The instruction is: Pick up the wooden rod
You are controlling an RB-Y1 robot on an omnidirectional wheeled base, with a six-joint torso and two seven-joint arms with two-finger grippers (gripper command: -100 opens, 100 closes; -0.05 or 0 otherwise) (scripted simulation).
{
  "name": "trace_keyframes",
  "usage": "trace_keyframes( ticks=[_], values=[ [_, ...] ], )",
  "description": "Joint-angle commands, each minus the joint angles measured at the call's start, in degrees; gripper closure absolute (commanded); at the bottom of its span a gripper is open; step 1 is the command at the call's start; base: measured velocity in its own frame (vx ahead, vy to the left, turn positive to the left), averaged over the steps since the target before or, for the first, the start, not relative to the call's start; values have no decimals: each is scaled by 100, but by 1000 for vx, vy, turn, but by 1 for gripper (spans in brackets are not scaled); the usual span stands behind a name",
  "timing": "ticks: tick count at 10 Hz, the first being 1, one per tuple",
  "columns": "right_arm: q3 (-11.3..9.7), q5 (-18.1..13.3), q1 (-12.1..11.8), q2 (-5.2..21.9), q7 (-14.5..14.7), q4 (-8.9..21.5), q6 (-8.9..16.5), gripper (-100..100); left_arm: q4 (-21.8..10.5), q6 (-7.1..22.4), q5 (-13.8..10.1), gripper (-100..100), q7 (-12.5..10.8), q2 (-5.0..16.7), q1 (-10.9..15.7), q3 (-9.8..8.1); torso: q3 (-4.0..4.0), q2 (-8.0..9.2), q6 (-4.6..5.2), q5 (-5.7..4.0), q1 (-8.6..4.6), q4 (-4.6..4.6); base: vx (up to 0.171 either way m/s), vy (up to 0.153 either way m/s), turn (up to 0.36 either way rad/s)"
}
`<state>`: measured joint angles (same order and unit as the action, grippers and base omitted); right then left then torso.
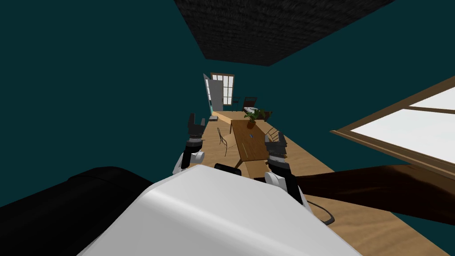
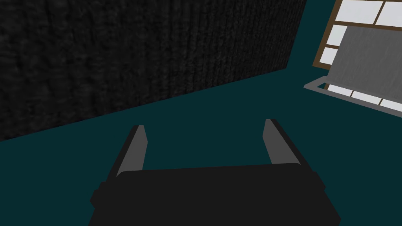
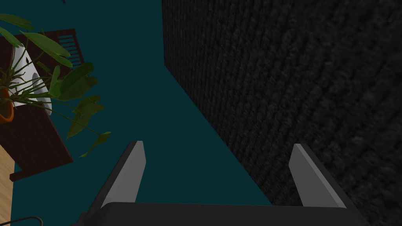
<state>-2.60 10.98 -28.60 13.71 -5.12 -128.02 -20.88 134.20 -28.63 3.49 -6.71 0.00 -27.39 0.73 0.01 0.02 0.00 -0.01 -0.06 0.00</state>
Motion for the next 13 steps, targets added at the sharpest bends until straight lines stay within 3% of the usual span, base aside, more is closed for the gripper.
trace_keyframes(
  ticks=[1, 6, 8, 13],
  values=[
    [3, 2, 2, 3, -2, -1, 4, -100, 0, 0, 0, 0, 0, 0, 0, 0, 0, 0, 0, 0, 0, 0, 5, 9, -26],
    [3, 2, 2, 3, -2, -1, 4, -100, 0, 0, 0, 0, 0, 0, 0, 0, -2, -3, 1, 2, 8, -1, 2, 4, -12],
    [-124, -110, -275, 112, 248, 299, 95, -100, 0, 0, 0, 0, 0, -1, 0, 0, 7, 14, 1, 3, 21, 2, -62, 86, 3],
    [-539, -406, -852, 460, 807, 1108, 214, -100, 0, 0, 0, 0, 0, -2, 1, 2, 11, 18, -1, 19, 85, 4, -61, 204, 94]
  ],
)
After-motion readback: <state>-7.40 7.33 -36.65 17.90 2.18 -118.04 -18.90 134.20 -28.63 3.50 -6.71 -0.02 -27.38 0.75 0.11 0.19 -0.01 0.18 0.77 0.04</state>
